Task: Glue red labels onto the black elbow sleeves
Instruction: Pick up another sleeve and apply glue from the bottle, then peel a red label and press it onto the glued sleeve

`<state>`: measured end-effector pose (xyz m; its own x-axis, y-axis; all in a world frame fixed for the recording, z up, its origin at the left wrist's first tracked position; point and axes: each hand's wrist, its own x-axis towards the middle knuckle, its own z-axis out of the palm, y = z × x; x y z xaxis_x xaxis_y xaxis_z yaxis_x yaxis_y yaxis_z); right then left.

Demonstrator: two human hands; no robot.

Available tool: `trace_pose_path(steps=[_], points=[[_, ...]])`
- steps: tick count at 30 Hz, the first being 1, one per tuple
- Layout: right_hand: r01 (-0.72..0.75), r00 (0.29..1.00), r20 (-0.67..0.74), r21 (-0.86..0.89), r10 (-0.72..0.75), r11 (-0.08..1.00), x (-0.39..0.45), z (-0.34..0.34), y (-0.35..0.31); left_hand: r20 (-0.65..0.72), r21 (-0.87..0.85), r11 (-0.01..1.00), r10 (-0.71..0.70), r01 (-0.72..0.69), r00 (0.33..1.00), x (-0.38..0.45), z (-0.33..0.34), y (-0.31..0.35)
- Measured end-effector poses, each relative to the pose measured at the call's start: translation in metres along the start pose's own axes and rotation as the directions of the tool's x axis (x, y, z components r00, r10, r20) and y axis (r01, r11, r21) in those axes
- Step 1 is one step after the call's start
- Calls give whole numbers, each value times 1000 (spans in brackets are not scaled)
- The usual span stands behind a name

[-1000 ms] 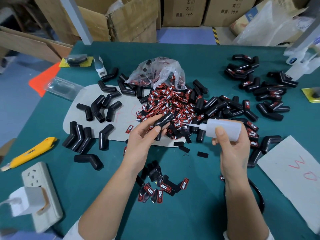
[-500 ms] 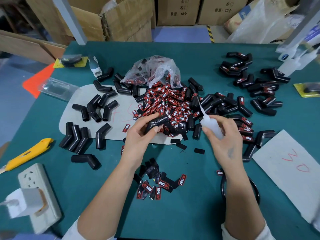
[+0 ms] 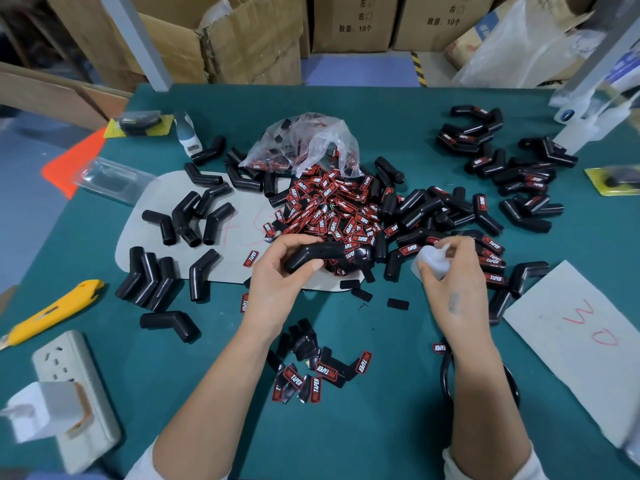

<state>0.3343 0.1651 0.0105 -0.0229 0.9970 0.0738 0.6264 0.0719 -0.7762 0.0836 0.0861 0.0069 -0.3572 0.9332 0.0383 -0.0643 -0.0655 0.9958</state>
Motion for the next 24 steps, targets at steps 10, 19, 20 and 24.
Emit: trace_pose_path(steps=[10, 19, 20, 24], points=[[438, 740, -589, 55, -325, 897, -9, 0, -12, -16, -56, 998, -8, 7, 1000, 0, 1, 6], [616, 784, -69, -41, -617, 787, -29, 34, -28, -21, -58, 997, -58, 57, 998, 3, -3, 0], [594, 803, -17, -60, -596, 802, -28, 35, -28, -23, -60, 997, -56, 54, 998, 2, -4, 0], [568, 823, 147, -163, -549, 807, -27, 40, -25, -17, -51, 998, -41, 40, 999, 2, -2, 0]])
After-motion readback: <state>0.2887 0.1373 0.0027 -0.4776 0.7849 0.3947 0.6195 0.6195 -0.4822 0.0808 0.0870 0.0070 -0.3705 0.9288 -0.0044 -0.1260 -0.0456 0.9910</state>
